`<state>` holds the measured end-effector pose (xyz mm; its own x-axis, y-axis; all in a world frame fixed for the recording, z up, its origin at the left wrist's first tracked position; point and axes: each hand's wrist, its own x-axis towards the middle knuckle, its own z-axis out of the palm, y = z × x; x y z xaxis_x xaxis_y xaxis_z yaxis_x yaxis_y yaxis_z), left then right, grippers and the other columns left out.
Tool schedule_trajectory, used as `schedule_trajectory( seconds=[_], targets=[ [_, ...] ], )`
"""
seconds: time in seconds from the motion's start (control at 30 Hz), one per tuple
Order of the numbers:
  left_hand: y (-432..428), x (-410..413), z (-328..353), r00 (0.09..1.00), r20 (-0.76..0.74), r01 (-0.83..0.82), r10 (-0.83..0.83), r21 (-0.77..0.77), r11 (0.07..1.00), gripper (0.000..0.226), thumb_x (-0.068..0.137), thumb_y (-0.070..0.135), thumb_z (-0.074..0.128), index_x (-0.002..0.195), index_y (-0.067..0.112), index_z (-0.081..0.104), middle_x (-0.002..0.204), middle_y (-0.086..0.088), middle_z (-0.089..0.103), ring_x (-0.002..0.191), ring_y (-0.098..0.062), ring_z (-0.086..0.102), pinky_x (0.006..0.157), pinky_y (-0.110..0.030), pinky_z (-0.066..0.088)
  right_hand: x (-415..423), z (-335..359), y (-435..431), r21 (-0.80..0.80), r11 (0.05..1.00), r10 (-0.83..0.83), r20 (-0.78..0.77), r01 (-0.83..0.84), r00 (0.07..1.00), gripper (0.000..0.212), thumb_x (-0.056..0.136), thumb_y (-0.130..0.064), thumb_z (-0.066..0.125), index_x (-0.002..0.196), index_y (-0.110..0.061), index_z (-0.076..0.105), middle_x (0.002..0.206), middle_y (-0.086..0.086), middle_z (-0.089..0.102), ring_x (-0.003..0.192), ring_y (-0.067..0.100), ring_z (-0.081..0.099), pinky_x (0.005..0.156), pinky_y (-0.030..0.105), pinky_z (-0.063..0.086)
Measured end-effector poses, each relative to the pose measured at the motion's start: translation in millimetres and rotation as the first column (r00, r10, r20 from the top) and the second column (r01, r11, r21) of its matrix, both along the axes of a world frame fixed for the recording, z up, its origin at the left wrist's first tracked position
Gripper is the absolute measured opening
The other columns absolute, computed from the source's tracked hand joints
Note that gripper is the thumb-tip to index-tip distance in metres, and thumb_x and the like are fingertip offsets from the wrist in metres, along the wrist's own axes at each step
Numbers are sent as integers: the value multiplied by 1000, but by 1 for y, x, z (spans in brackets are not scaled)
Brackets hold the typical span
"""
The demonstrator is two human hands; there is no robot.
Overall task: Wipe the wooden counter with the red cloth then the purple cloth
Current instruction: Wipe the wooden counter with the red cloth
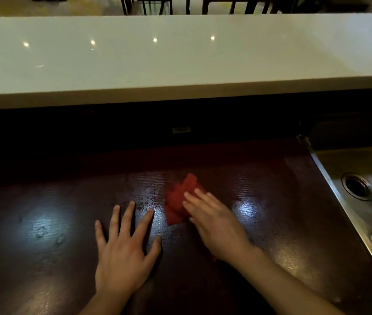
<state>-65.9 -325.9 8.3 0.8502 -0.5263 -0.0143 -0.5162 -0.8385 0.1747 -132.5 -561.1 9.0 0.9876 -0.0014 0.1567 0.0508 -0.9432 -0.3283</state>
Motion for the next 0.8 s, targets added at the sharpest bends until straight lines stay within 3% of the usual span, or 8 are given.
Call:
schedule_trajectory(
  seconds=[0.1,0.17,0.23,0.37,0.5,0.57,0.67,0.8],
  targets=[
    [0,0,0,1000,-3,-1,1,9,1000,61,90,64,35,146,41,37,159,-6,31,151,-30,11,115,-67,8,16,4,-45,20,964,-266,43,266,963,38,94,-16,53,130,-9,58,142,7,53,135,28,44,113,48,34],
    [-1,-1,1,1000,-1,3,-3,17,1000,61,90,64,35,146,40,37,159,-6,32,151,-30,11,116,-67,8,49,11,-57,52,893,-449,28,447,893,38,95,-14,53,132,-8,56,143,9,51,137,30,41,115,45,31],
    [-1,-1,3,1000,-1,-2,2,-1,1000,62,89,64,36,146,38,38,158,-6,34,150,-30,13,115,-67,9,79,14,-42,34,869,-495,19,494,869,41,95,-18,50,135,-10,52,147,9,47,140,30,35,116,43,27],
    [-2,-1,3,999,4,-36,36,-41,999,74,86,64,40,149,27,34,156,-3,37,150,-26,17,116,-66,12,93,10,21,13,959,-283,1,283,959,44,96,-21,48,139,-14,48,151,5,42,142,28,31,119,41,20],
    [-1,-1,3,999,8,-39,39,-42,998,79,86,65,38,152,22,29,157,-4,36,151,-24,14,117,-65,10,32,3,46,-34,999,25,11,-25,1000,44,94,-26,48,137,-19,49,149,0,45,141,23,35,118,40,23],
    [-1,0,3,1000,8,-24,25,-25,999,75,87,65,38,149,23,36,157,-5,35,150,-26,15,116,-66,12,4,2,23,-26,1000,18,16,-17,1000,42,93,-25,47,135,-20,51,147,-1,47,140,21,37,117,39,25],
    [-1,0,4,1000,1,-18,18,-5,1000,72,87,65,38,147,25,40,158,-5,35,150,-27,14,116,-66,11,-3,2,-33,-29,963,-267,50,269,962,39,92,-15,55,131,-12,58,142,5,53,135,27,44,115,44,28],
    [-3,-2,6,1000,-1,-21,21,2,1000,71,87,64,37,146,24,42,157,-5,35,150,-28,15,116,-67,11,31,11,-55,33,801,-598,-7,597,802,42,98,-16,48,139,-9,49,150,7,42,143,27,30,119,41,21]
  ],
)
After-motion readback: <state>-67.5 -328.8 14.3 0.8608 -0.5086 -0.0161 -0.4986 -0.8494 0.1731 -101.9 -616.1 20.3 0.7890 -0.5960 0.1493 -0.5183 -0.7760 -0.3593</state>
